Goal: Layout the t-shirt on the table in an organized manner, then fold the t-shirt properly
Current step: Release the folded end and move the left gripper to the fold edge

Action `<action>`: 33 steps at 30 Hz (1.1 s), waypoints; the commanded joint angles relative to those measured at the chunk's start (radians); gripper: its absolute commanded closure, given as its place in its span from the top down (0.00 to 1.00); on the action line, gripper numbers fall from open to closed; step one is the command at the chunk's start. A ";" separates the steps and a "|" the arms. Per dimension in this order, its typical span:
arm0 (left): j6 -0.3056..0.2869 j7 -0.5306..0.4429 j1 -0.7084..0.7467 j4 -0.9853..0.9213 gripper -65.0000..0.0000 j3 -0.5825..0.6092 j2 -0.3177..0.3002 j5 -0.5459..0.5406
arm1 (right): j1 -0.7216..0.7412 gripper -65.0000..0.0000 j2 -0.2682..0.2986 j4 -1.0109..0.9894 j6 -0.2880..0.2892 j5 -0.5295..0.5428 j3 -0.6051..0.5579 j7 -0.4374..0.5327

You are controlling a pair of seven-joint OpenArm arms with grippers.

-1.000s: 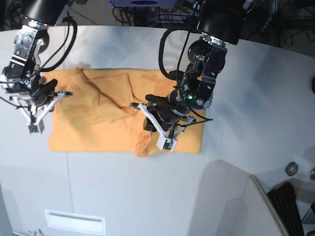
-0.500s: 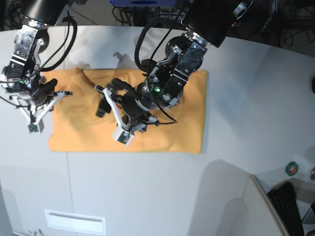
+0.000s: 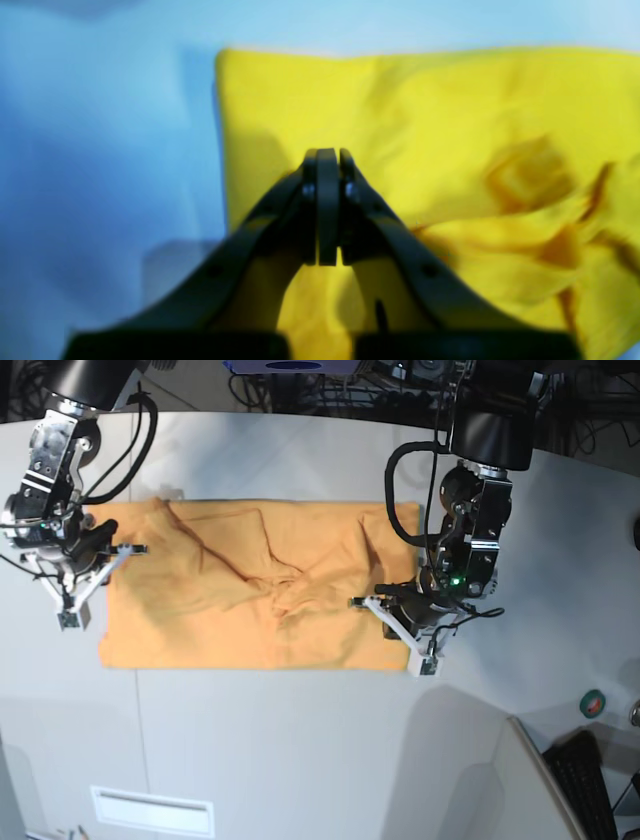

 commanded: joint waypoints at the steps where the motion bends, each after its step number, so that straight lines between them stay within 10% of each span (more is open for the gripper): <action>1: -0.008 -0.021 -0.017 0.019 0.00 0.007 0.007 -0.008 | 0.015 0.00 0.005 0.016 0.000 0.007 0.000 0.017; 17: -0.008 -0.012 0.097 0.110 0.00 0.334 0.049 -0.015 | 0.020 0.00 0.006 0.016 0.000 0.007 0.000 0.017; 28: -0.012 -0.012 0.143 0.123 0.00 0.245 0.043 -0.015 | 0.109 0.00 0.016 -0.067 0.000 0.007 0.022 0.017; 33: -0.014 -0.016 0.253 0.269 0.00 0.050 -0.051 -0.015 | 0.212 0.39 0.016 -0.245 0.007 0.008 0.172 0.017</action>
